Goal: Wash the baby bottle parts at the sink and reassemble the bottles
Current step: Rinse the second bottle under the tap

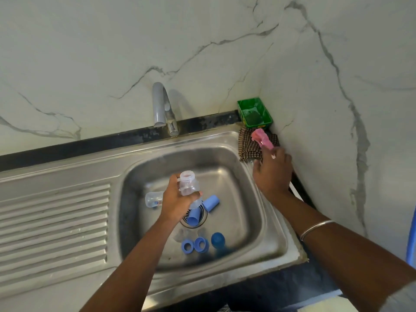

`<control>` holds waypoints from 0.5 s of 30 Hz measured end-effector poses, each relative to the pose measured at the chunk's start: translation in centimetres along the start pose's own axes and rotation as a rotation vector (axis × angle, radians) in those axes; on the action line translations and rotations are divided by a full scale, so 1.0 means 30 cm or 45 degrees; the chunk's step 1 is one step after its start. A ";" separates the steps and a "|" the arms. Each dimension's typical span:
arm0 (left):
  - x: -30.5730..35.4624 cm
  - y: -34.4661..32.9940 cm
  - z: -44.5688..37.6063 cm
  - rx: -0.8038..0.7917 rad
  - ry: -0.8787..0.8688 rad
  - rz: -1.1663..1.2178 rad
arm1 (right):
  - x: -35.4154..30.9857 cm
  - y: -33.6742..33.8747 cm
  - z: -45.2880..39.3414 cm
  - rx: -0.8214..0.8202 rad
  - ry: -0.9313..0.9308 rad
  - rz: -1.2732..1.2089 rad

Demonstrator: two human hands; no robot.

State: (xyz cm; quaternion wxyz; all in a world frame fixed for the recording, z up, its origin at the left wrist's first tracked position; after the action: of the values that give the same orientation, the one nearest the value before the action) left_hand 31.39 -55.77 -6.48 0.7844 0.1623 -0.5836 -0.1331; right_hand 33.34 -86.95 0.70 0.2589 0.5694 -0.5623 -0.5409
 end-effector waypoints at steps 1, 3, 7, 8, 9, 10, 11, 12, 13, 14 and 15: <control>0.003 0.006 -0.012 0.011 0.010 0.006 | -0.051 -0.020 -0.007 -0.046 0.060 -0.076; 0.013 0.025 -0.037 0.038 0.019 0.020 | -0.167 -0.081 -0.021 -0.203 0.152 -0.339; 0.033 0.059 -0.093 0.078 0.047 0.158 | -0.396 -0.186 -0.048 -0.486 0.189 -0.786; 0.044 0.066 -0.105 0.084 0.037 0.178 | -0.442 -0.210 -0.058 -0.541 0.167 -0.856; 0.053 0.074 -0.117 0.091 0.023 0.191 | -0.482 -0.230 -0.073 -0.582 0.135 -0.923; 0.063 0.084 -0.130 0.103 0.004 0.196 | -0.519 -0.250 -0.092 -0.610 0.096 -0.985; 0.070 0.091 -0.138 0.113 -0.013 0.195 | -0.548 -0.265 -0.111 -0.628 0.056 -1.040; 0.074 0.101 -0.151 0.125 -0.026 0.199 | -0.584 -0.281 -0.134 -0.646 0.029 -1.086; 0.078 0.104 -0.159 0.129 -0.035 0.206 | -0.615 -0.291 -0.152 -0.663 0.021 -1.117; 0.078 0.105 -0.166 0.130 -0.034 0.217 | -0.645 -0.300 -0.168 -0.680 0.030 -1.132; 0.078 0.109 -0.177 0.132 -0.034 0.232 | -0.679 -0.310 -0.185 -0.700 0.052 -1.130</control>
State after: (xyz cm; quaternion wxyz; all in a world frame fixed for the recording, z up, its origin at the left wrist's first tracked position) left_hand 37.22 -53.18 -4.52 0.7761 0.1470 -0.6124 -0.0329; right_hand 46.15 -67.77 0.46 0.1555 0.6743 -0.0989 -0.7151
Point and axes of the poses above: each hand's wrist, its own z-axis away from the middle knuckle, its own y-axis out of the back of the hand, x = y × z, the point moved 10 cm from there along -z, towards the middle knuckle, and after that the axes turned 6 degrees about -z, right-handed, at the moved point
